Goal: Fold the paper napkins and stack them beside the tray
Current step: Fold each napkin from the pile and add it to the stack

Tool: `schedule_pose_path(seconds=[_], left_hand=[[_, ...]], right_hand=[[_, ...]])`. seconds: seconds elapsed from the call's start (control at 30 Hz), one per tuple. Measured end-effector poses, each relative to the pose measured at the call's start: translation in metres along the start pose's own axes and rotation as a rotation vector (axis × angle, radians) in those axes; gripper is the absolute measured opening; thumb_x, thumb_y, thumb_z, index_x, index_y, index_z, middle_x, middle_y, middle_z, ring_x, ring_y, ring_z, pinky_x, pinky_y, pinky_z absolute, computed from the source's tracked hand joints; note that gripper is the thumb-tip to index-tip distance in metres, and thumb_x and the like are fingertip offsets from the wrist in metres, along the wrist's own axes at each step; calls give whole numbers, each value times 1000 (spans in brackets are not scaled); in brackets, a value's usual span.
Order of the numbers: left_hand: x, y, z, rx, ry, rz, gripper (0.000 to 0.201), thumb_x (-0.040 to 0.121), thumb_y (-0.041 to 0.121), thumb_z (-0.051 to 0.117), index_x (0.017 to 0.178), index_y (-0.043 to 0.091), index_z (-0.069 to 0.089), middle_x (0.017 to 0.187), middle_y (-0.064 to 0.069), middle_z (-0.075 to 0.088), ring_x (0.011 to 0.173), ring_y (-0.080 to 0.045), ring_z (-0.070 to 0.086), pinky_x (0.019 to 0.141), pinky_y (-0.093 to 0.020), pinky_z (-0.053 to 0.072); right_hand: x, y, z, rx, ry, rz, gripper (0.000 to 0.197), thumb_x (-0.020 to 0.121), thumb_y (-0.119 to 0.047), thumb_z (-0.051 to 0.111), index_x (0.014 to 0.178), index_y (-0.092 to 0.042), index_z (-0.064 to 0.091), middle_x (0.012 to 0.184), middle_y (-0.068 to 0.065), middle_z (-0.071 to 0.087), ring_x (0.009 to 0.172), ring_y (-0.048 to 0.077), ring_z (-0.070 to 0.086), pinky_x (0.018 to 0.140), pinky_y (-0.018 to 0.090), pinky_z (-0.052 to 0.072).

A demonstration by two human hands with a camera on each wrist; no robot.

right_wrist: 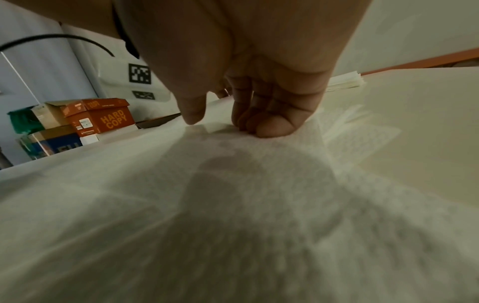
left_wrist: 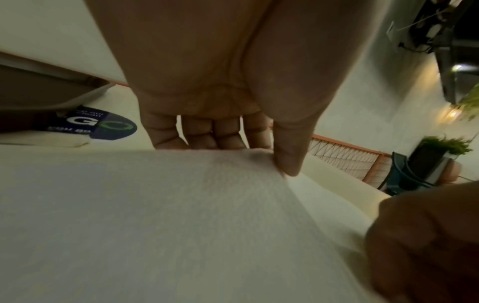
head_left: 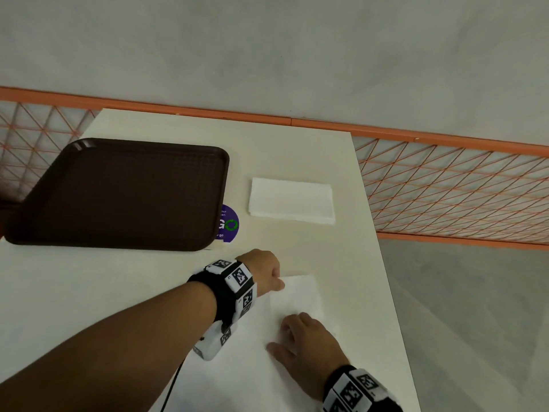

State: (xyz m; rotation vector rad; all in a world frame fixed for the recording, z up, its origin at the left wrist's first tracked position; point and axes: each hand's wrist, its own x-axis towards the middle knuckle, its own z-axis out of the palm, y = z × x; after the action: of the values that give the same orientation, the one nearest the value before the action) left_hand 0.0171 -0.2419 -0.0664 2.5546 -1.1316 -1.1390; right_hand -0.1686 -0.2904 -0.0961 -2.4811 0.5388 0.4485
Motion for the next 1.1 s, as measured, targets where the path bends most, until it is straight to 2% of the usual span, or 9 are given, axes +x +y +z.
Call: schedule_pose_path(seconds=[0.17,0.27,0.43,0.53,0.6,0.73,0.83,0.97,1.1], left_hand=[[-20,-7,4,-12,58,95,23,92,34,57,104,16,65,107,-2,67,98,-20,61,85,-29,48],[-29,-13,8,-30,86,85,24,95,32,53,110,17,63,112,-3,65,102,-22,59,87,-30,46],[-49,-22,-2,-334,191,190,10,93,30,57,92,22,64,77,9,63,72,-9,57,69,-22,44],[-63,-34,-16,-604,193,254,7,92,27,61,89,21,65,77,3,70,68,-9,60,69,-28,48],[-69,-44,-23,-813,208,242,10,92,21,61,97,14,67,88,-2,74,77,-12,65,76,-30,51],[-71,-68,-20,-1093,319,98,14,92,14,61,105,9,66,96,-11,73,88,-23,68,90,-45,52],[-70,-82,-9,-1151,374,-4,21,94,12,57,114,16,62,99,-9,73,92,-25,70,93,-48,52],[-78,-90,8,-964,486,-81,38,96,20,53,128,39,46,97,-4,71,90,-15,65,83,-26,48],[-90,-87,16,-925,505,-42,28,97,19,53,120,33,58,98,7,65,89,-4,59,85,-19,46]], right_hand=[[-4,3,1,39,26,-13,46,88,-64,46,116,-28,51,100,-16,41,89,7,41,79,21,36],[-9,5,-3,134,86,-3,39,89,-59,50,113,-29,54,96,-17,46,79,-1,45,73,9,36],[-23,18,-6,408,441,146,16,84,-45,67,91,-35,57,89,-10,61,78,7,58,67,14,43],[-29,25,-14,689,437,286,52,73,-66,65,110,-30,56,108,-11,62,95,2,59,77,22,46],[-29,26,-21,846,352,311,78,56,-78,64,116,-29,55,105,-11,67,99,3,62,82,21,46],[-22,17,-32,1005,318,294,74,59,-69,71,119,-27,57,93,0,74,97,14,67,96,38,49],[-14,6,-37,1209,309,312,54,76,-46,73,122,-22,56,87,3,75,89,20,70,87,40,54],[-8,-6,-45,1291,304,272,42,88,-15,68,123,-29,50,90,21,71,86,25,71,73,36,56],[-4,-10,-46,1214,320,213,40,85,1,68,117,-22,59,83,13,73,81,24,70,74,40,57]])
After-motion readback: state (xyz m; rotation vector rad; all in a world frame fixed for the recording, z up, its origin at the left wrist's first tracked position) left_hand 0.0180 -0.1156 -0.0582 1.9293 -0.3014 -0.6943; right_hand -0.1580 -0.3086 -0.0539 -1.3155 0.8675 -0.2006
